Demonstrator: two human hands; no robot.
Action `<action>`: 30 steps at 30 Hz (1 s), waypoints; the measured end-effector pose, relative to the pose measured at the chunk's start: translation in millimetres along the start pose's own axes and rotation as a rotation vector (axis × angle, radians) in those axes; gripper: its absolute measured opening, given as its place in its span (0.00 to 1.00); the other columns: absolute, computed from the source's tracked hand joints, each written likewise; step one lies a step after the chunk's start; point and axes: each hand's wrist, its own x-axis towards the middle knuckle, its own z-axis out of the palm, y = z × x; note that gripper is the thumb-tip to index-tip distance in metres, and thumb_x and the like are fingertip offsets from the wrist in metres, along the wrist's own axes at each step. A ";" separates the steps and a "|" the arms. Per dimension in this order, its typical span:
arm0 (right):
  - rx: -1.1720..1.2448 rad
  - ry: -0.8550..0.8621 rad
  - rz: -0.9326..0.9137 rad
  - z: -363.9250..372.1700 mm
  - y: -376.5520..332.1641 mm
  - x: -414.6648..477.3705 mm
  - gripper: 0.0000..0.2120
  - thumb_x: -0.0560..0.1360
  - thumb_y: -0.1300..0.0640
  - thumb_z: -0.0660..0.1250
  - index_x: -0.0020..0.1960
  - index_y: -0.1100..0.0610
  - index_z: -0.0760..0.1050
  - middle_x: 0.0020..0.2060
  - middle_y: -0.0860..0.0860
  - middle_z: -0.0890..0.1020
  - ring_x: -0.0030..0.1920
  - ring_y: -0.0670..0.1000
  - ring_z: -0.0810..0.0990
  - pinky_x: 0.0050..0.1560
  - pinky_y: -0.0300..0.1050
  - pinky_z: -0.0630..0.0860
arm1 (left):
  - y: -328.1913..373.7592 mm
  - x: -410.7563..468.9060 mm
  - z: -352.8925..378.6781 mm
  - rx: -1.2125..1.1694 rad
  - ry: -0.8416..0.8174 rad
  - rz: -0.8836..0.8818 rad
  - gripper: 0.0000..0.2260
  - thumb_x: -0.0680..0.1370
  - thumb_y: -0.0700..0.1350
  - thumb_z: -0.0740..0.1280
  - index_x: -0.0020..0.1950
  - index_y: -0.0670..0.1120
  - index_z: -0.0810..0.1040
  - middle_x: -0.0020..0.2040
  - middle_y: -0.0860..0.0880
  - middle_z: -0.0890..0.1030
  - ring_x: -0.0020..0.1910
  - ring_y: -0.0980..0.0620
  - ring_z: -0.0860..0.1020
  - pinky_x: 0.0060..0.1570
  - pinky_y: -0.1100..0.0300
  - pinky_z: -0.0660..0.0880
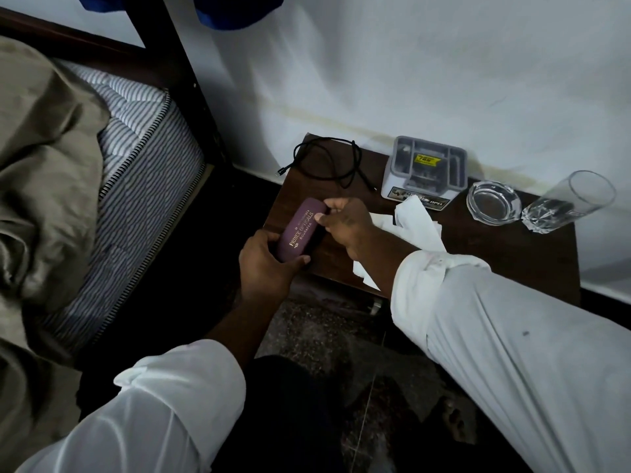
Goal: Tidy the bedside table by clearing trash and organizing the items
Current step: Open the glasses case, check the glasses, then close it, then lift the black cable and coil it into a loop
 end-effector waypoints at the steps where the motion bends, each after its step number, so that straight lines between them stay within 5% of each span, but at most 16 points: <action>1: -0.001 -0.001 -0.009 0.5 0.5 0.3 0.26 0.73 0.64 0.74 0.69 0.64 0.74 0.61 0.60 0.80 0.63 0.57 0.80 0.68 0.56 0.75 | 0.0 -0.7 0.9 0.001 0.007 0.005 0.28 0.60 0.53 0.83 0.54 0.45 0.78 0.50 0.46 0.81 0.47 0.48 0.79 0.44 0.56 0.74; 10: -0.025 -0.019 -0.016 0.1 0.2 5.0 0.25 0.74 0.64 0.74 0.70 0.63 0.74 0.63 0.63 0.79 0.63 0.58 0.79 0.68 0.55 0.75 | -1.1 -1.3 3.9 -0.012 -0.003 -0.004 0.28 0.60 0.55 0.83 0.52 0.46 0.76 0.48 0.47 0.81 0.46 0.48 0.80 0.44 0.51 0.78; 18: 0.016 -0.001 -0.009 -1.7 -0.7 1.3 0.24 0.72 0.63 0.75 0.67 0.62 0.76 0.54 0.58 0.80 0.60 0.57 0.81 0.66 0.56 0.77 | 3.0 -3.9 -0.3 0.002 0.005 -0.010 0.33 0.59 0.58 0.83 0.57 0.46 0.77 0.52 0.47 0.81 0.50 0.47 0.80 0.49 0.49 0.79; 21: 0.002 0.160 -0.050 -9.2 -2.3 0.4 0.11 0.71 0.59 0.75 0.53 0.60 0.83 0.46 0.55 0.85 0.50 0.56 0.85 0.59 0.54 0.80 | 8.1 -7.2 -4.2 0.041 0.028 -0.020 0.37 0.59 0.64 0.81 0.59 0.46 0.76 0.53 0.46 0.80 0.52 0.46 0.79 0.51 0.47 0.78; 24: -0.098 0.460 -0.168 -19.5 -6.4 -0.9 0.05 0.70 0.55 0.75 0.42 0.55 0.80 0.39 0.49 0.84 0.45 0.53 0.84 0.49 0.43 0.77 | 13.2 -10.8 -7.5 0.110 0.106 -0.011 0.38 0.60 0.70 0.76 0.60 0.47 0.76 0.56 0.45 0.79 0.56 0.43 0.77 0.56 0.48 0.76; 30: 0.064 0.428 -0.157 -23.5 -31.2 25.1 0.19 0.71 0.57 0.75 0.59 0.60 0.74 0.53 0.60 0.80 0.51 0.64 0.83 0.54 0.61 0.81 | 22.6 -9.6 -7.6 0.210 0.171 0.037 0.35 0.64 0.70 0.74 0.60 0.47 0.76 0.58 0.45 0.77 0.58 0.42 0.75 0.57 0.48 0.73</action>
